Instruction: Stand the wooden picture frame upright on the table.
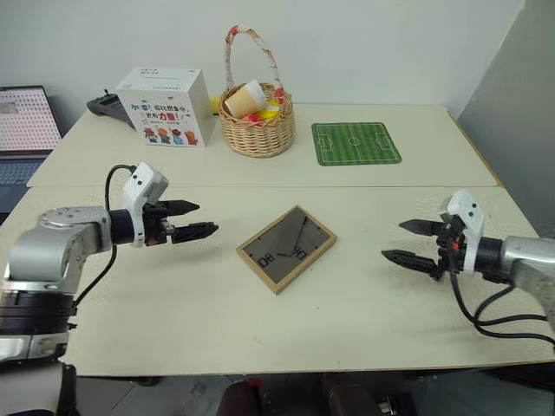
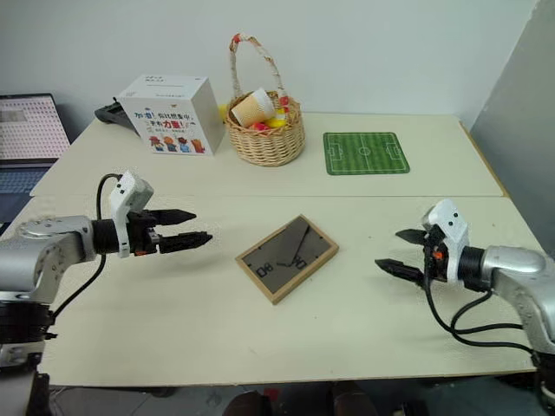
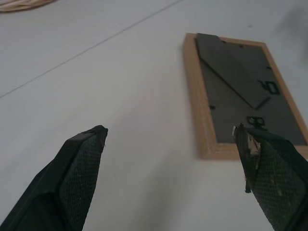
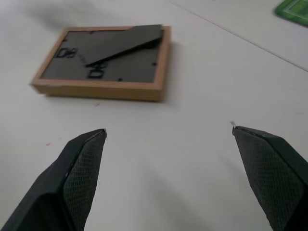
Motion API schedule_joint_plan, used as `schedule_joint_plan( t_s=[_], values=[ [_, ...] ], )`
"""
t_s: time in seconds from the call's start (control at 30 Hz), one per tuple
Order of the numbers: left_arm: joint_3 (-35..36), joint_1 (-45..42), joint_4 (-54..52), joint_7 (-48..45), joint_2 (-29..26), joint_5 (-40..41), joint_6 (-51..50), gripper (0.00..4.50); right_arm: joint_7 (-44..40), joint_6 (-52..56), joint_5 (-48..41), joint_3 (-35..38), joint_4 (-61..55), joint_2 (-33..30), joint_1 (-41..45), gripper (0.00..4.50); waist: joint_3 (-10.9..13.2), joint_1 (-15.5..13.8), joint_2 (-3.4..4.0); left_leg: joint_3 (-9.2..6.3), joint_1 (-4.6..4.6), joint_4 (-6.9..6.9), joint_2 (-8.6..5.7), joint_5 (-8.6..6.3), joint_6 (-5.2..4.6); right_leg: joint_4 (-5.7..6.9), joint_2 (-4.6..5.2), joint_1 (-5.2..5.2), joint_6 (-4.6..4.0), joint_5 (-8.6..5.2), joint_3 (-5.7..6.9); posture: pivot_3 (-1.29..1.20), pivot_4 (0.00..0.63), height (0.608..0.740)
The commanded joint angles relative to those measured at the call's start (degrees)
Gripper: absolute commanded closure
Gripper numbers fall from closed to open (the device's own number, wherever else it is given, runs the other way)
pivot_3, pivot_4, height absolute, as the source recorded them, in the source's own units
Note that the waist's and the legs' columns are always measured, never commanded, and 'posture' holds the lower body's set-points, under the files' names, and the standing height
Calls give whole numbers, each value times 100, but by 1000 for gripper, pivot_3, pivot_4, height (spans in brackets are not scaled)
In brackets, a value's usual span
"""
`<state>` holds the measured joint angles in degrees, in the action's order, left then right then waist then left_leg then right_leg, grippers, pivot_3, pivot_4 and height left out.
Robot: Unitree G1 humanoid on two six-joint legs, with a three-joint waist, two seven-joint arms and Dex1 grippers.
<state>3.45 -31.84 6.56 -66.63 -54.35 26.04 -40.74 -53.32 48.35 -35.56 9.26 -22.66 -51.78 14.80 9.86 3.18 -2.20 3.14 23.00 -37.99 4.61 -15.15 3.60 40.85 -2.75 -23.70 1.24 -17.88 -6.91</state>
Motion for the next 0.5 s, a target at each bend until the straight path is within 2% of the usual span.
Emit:
schedule_joint_plan(
  t_s=[0.03,0.3,0.37,0.5],
  values=[
    [-135,-271,35,-158,-32,-185,364,0,25,0,-76,33,-107,-26,76,45,0,0,0,-1,0,-2,-1,0,0,0,0,1,0,0,0,0,150,740],
    [-267,-656,537,-98,277,-409,653,0,525,179,-137,100,-508,187,-115,45,1,-6,-2,-4,3,-6,-1,-2,-3,1,0,1,0,0,-1,0,150,740],
    [-299,-748,818,-6,463,-512,884,0,802,198,-109,33,-568,414,-220,45,1,-11,-3,-6,2,-6,-1,-2,-3,1,0,2,0,0,1,0,150,740],
    [-555,-949,1216,-10,741,-888,1452,713,1550,527,-77,-201,-874,926,-241,785,-1,-16,-5,-5,2,-8,-2,-2,-3,2,0,4,0,0,-1,0,150,740]
  ],
)
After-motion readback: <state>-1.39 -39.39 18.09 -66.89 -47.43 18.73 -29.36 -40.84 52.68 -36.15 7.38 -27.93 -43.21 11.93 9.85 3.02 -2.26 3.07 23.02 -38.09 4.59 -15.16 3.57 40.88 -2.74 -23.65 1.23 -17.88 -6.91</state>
